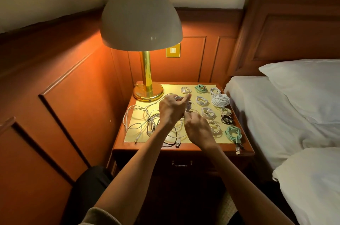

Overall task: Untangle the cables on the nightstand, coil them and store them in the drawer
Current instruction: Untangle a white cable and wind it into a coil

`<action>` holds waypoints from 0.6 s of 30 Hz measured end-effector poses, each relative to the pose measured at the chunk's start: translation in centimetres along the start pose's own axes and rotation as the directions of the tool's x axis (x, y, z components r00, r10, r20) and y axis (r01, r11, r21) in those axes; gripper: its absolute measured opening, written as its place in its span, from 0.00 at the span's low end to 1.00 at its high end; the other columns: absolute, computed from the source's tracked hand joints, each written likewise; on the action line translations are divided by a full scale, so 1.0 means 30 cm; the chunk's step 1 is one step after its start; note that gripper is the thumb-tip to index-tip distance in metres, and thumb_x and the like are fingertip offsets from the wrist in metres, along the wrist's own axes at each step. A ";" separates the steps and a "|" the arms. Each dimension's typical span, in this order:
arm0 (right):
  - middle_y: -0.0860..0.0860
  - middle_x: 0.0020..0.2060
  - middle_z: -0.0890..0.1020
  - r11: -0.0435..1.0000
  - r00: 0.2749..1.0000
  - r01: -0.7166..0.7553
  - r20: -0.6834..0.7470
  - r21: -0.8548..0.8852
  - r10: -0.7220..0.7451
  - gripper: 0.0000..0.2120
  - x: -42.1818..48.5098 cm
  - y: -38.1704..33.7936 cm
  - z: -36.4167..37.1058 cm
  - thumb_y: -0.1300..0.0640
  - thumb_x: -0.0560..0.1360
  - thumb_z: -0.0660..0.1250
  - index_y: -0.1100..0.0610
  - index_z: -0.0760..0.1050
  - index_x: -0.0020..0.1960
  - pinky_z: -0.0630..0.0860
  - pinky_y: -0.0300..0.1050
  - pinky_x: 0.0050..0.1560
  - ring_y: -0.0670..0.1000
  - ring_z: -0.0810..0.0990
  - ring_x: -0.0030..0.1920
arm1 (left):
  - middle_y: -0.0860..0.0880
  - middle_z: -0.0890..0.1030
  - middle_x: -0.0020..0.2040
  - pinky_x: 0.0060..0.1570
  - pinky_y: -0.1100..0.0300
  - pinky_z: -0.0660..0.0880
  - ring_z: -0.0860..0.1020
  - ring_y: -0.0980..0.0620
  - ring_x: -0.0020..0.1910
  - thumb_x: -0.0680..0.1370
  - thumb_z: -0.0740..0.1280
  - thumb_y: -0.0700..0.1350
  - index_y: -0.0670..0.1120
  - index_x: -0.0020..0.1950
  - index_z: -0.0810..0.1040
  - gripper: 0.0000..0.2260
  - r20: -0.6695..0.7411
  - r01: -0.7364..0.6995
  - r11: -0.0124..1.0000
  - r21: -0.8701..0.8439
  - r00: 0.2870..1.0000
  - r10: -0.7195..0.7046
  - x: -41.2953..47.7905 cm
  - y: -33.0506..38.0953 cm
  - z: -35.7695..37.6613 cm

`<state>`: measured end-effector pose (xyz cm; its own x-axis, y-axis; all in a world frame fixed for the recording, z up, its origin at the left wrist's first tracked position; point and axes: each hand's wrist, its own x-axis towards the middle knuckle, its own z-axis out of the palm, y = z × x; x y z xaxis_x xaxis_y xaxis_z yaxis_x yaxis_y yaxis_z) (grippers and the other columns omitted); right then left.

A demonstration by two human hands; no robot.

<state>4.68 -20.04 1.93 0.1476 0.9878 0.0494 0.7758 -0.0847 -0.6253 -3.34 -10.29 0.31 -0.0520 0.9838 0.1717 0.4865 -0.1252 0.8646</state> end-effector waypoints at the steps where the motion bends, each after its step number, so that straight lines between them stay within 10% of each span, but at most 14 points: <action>1: 0.67 0.53 0.77 0.999 0.999 0.046 -0.012 0.010 -0.045 0.14 0.005 0.006 0.014 0.64 0.82 0.54 0.69 0.73 0.62 0.74 0.55 0.46 0.67 0.79 0.51 | 0.49 0.76 0.29 0.30 0.59 0.62 0.71 0.52 0.30 0.77 0.67 0.63 0.43 0.33 0.78 0.25 0.019 0.039 0.999 -0.038 0.999 -0.038 0.008 -0.001 0.001; 4: 0.59 0.46 0.75 0.994 0.996 0.082 0.026 0.076 -0.084 0.14 0.014 0.003 0.023 0.59 0.85 0.51 0.57 0.73 0.47 0.67 0.53 0.45 0.58 0.75 0.46 | 0.46 0.81 0.33 0.32 0.58 0.66 0.73 0.50 0.31 0.77 0.68 0.61 0.45 0.31 0.74 0.23 0.025 0.105 0.988 -0.109 0.994 -0.103 0.027 -0.012 0.001; 10: 0.63 0.45 0.78 0.962 0.999 -0.027 0.036 0.273 0.018 0.16 -0.006 -0.026 0.034 0.59 0.85 0.49 0.61 0.72 0.47 0.72 0.58 0.48 0.62 0.77 0.46 | 0.44 0.83 0.31 0.34 0.55 0.72 0.85 0.43 0.40 0.73 0.70 0.51 0.49 0.24 0.71 0.18 -0.001 0.202 0.968 -0.150 0.979 -0.204 0.056 -0.026 0.013; 18: 0.57 0.35 0.74 0.973 0.998 -0.048 0.056 0.224 0.037 0.21 -0.013 -0.026 0.045 0.53 0.85 0.48 0.58 0.69 0.38 0.68 0.53 0.40 0.52 0.71 0.35 | 0.46 0.80 0.25 0.29 0.54 0.74 0.76 0.49 0.27 0.60 0.64 0.44 0.43 0.24 0.78 0.07 0.013 0.213 0.974 -0.075 0.977 -0.213 0.051 -0.034 0.014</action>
<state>3.19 -20.17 1.35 0.1417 0.9898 -0.0171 0.6104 -0.1010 -0.7857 -3.55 -8.61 -0.49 -0.1429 0.9895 -0.0224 0.3971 0.0781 0.9144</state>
